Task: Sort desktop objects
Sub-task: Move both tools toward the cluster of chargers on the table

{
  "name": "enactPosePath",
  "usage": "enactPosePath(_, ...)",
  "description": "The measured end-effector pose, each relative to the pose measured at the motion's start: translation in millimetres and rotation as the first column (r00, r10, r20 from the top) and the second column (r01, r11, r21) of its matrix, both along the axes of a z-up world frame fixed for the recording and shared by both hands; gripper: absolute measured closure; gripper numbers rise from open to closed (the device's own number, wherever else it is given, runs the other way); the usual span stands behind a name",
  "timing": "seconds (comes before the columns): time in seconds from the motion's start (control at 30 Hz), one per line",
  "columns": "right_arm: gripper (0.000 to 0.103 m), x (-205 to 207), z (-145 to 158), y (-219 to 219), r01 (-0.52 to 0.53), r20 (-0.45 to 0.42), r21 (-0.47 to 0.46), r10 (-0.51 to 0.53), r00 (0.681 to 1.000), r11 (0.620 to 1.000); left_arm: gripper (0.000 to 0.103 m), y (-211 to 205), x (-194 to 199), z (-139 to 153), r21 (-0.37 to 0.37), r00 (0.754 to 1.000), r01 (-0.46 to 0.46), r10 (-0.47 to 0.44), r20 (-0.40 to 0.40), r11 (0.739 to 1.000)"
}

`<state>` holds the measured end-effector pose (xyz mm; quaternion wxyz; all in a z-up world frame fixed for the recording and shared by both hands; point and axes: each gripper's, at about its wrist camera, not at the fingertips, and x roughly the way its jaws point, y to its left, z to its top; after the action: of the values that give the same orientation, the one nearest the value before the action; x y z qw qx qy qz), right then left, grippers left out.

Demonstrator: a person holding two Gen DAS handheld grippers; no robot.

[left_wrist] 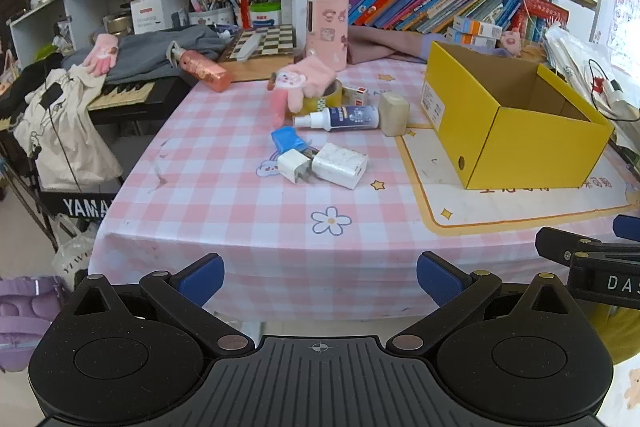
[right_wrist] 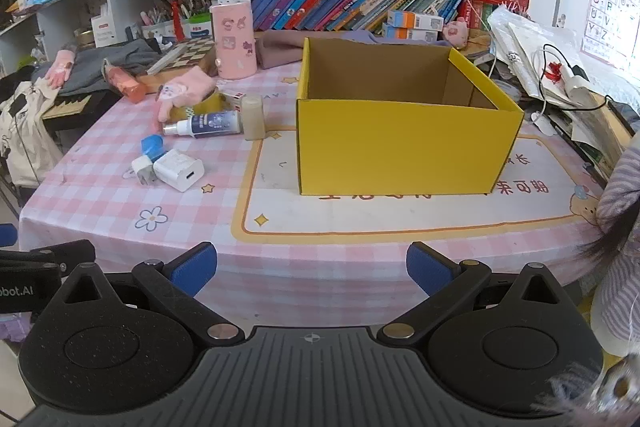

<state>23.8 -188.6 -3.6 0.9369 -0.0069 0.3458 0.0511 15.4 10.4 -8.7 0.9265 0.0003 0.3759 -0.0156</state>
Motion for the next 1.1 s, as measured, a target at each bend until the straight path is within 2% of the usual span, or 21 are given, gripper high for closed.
enactPosePath(0.9, 0.001, 14.4, -4.5, 3.2, 0.027, -0.023, 0.0, -0.027, 0.999, 1.0, 0.0, 4.1, 16.4, -4.7, -0.003, 0.999, 0.035, -0.035, -0.023, 0.999)
enactPosePath(1.1, 0.001, 15.4, -3.2, 7.6, 0.002, -0.013, -0.007, -0.002, 1.0, 1.0, 0.0, 3.9, 19.4, -4.6, -0.011, 0.999, 0.046, -0.047, -0.017, 0.999)
